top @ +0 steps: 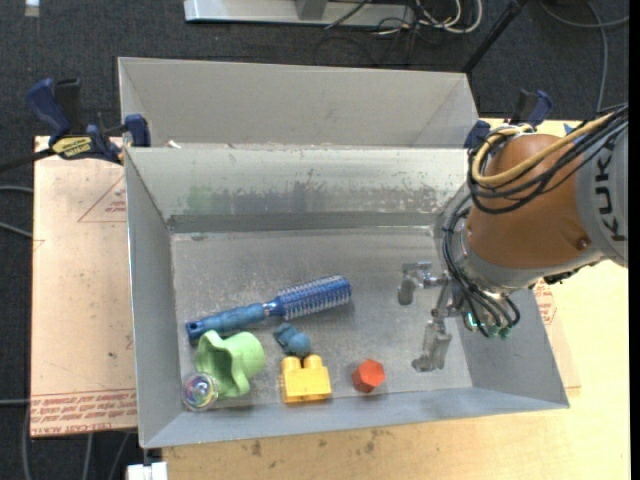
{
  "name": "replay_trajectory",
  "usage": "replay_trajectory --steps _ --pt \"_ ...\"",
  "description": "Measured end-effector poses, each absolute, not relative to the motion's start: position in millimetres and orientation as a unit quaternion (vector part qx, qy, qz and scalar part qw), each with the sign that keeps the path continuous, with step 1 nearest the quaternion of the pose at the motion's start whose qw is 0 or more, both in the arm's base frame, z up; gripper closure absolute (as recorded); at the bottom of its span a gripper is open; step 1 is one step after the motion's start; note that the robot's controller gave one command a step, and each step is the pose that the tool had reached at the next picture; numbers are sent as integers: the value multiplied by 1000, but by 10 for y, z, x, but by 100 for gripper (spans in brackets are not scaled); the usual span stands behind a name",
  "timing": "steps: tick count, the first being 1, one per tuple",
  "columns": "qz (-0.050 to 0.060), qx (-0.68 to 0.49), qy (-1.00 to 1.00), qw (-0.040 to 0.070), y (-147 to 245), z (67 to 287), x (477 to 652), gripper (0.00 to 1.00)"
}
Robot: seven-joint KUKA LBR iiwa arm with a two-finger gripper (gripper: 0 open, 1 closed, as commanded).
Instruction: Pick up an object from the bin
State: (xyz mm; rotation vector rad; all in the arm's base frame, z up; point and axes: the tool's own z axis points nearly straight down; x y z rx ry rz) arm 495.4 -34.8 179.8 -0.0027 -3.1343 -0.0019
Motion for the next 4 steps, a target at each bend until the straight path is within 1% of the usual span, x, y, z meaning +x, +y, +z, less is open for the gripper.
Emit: replay_trajectory --steps 1,2,3,4 --pt "-2 -39 -999 2 360 1556 4947 0" --pt "-1 -122 -992 -2 370 1547 5477 0" --pt "0 -148 -989 1 436 697 5853 0" --pt "0 -148 -989 0 433 737 5852 100"
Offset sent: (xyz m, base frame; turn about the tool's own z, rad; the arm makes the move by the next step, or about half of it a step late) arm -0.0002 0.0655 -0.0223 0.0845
